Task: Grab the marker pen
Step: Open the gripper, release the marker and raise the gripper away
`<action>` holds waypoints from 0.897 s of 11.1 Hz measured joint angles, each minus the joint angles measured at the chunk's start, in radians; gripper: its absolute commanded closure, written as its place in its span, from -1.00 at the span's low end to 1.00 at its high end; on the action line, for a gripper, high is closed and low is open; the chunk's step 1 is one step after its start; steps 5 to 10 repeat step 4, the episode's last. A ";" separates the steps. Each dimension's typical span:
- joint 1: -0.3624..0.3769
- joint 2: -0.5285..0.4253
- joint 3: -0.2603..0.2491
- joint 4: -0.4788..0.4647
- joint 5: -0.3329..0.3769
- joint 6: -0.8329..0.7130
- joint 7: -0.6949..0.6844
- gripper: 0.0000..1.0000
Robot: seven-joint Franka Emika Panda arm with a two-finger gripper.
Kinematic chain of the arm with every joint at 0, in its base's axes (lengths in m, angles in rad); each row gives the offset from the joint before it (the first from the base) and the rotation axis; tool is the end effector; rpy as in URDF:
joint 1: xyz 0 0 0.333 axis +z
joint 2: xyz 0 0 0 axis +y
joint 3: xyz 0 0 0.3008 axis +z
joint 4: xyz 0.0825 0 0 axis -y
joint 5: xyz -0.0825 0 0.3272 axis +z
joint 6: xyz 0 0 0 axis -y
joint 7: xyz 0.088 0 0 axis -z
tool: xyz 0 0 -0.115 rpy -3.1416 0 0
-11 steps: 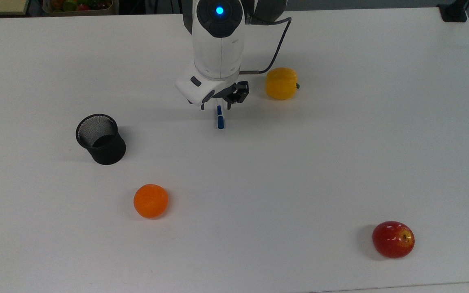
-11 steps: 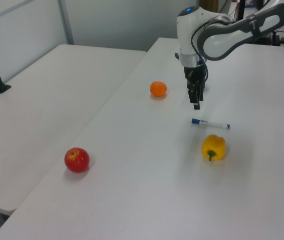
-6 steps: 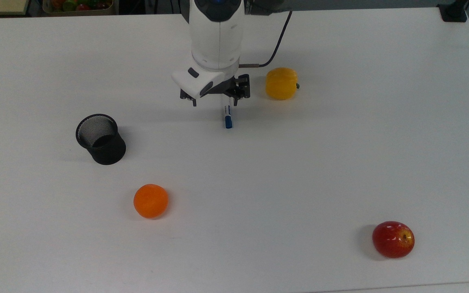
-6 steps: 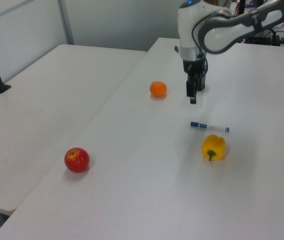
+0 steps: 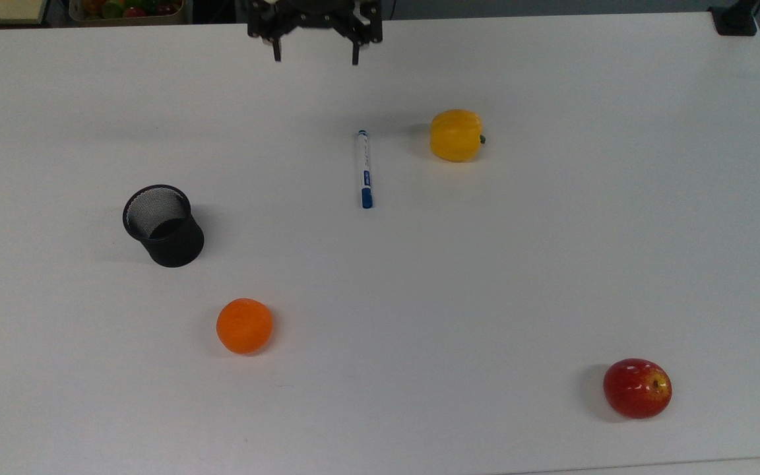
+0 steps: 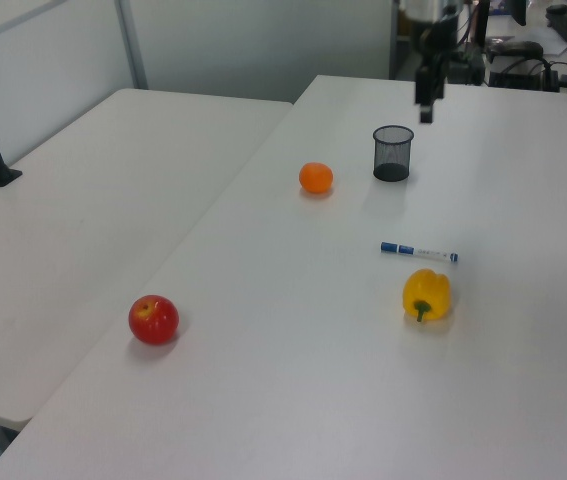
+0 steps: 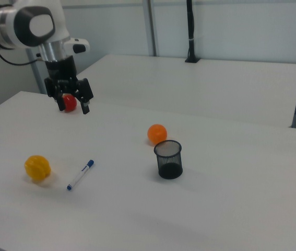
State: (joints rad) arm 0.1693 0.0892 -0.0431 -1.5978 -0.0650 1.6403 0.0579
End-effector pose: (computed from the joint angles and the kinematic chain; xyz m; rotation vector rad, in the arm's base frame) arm 0.5227 0.0601 0.5506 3.0663 0.1141 -0.0616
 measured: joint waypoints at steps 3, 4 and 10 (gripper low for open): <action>-0.086 -0.077 0.050 -0.010 0.000 -0.075 -0.036 -1.00; -0.111 -0.079 0.074 -0.013 0.000 -0.075 -0.036 -1.00; -0.111 -0.079 0.074 -0.013 0.000 -0.075 -0.036 -1.00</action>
